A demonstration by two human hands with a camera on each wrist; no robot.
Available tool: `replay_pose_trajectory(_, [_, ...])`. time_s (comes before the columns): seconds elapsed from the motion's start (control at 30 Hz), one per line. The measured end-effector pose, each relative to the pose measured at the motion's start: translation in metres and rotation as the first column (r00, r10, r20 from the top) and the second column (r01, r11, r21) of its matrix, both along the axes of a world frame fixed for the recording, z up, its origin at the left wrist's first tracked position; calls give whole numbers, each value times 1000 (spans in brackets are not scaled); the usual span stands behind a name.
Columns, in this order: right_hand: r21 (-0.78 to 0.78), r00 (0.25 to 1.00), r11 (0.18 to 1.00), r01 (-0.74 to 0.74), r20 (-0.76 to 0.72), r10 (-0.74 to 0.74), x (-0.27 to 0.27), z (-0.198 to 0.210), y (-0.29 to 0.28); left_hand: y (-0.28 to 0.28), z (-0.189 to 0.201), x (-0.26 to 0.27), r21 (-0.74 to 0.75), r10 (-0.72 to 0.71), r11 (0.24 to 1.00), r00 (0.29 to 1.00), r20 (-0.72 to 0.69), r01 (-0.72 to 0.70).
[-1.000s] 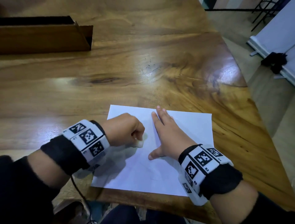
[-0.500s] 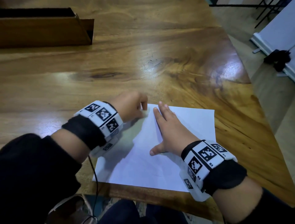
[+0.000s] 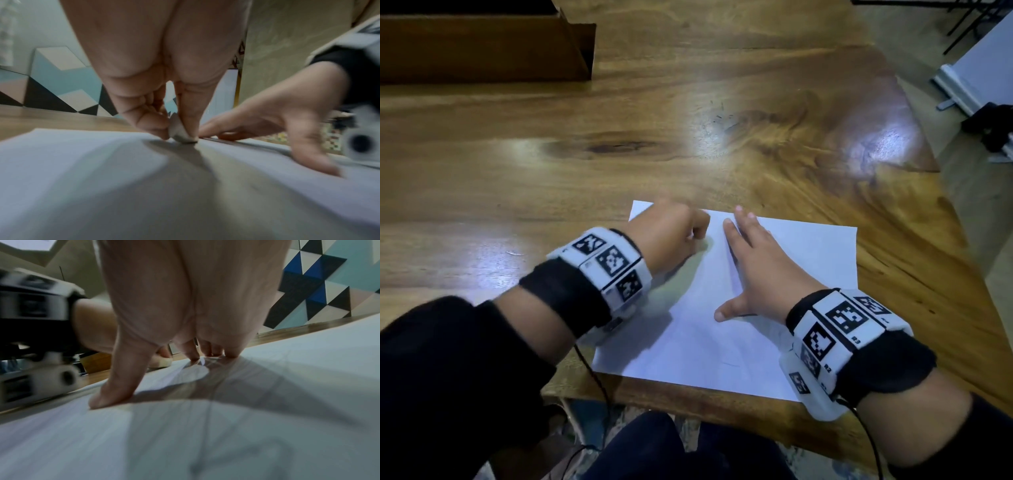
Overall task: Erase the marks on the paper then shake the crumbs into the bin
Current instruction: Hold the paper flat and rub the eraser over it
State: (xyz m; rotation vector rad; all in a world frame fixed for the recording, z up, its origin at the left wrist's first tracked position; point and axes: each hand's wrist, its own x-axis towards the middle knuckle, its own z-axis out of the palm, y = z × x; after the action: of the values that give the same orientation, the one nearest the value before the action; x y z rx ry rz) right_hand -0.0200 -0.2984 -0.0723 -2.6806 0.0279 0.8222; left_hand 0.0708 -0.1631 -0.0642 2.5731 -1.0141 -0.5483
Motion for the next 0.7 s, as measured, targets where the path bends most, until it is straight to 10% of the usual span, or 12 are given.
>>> replay_pose_trajectory(0.17, [9, 1000, 1000, 6, -7, -6, 0, 0, 0, 33, 0, -30, 76, -158, 982, 972, -174, 174])
replay_pose_trajectory(0.33, [19, 1000, 1000, 1, -16, -1, -1, 1, -2, 48, -3, -16, -122, 175, 968, 937, -304, -221])
replay_pose_trajectory(0.7, [-52, 998, 998, -34, -48, 31, -9, -1, 0, 55, -12, -26, -148, 94, 983, 988, -120, -112])
